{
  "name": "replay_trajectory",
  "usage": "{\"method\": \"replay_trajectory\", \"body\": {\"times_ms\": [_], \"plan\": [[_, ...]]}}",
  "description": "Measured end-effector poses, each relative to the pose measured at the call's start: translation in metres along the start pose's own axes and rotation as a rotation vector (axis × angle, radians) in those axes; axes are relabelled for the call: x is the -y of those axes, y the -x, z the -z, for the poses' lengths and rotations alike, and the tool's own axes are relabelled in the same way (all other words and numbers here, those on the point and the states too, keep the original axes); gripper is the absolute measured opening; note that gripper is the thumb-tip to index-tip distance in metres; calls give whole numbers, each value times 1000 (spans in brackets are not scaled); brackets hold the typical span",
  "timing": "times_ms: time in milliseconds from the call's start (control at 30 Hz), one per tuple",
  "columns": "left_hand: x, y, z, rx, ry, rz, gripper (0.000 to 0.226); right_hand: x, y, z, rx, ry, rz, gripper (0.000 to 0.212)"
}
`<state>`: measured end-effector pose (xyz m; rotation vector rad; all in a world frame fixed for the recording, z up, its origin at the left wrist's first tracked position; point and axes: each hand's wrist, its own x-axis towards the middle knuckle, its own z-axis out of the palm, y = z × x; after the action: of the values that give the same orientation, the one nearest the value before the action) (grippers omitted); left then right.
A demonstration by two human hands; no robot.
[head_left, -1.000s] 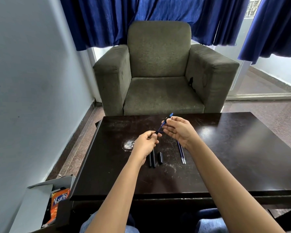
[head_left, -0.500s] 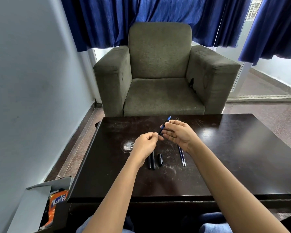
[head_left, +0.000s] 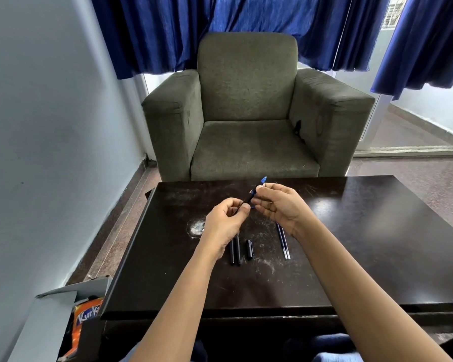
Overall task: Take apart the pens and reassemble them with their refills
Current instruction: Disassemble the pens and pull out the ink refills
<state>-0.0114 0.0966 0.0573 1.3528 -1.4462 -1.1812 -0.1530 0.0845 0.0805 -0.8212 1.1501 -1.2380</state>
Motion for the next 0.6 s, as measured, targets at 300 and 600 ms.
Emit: {"method": "replay_trajectory", "body": {"times_ms": [300,600], "plan": [[-1,-3,1,-31,89,13,28,0,-2,-3,23,-53,12,5],[-2,-3,-1,-18,68,49,31,2,2,-3,41,-50,65,14]]}}
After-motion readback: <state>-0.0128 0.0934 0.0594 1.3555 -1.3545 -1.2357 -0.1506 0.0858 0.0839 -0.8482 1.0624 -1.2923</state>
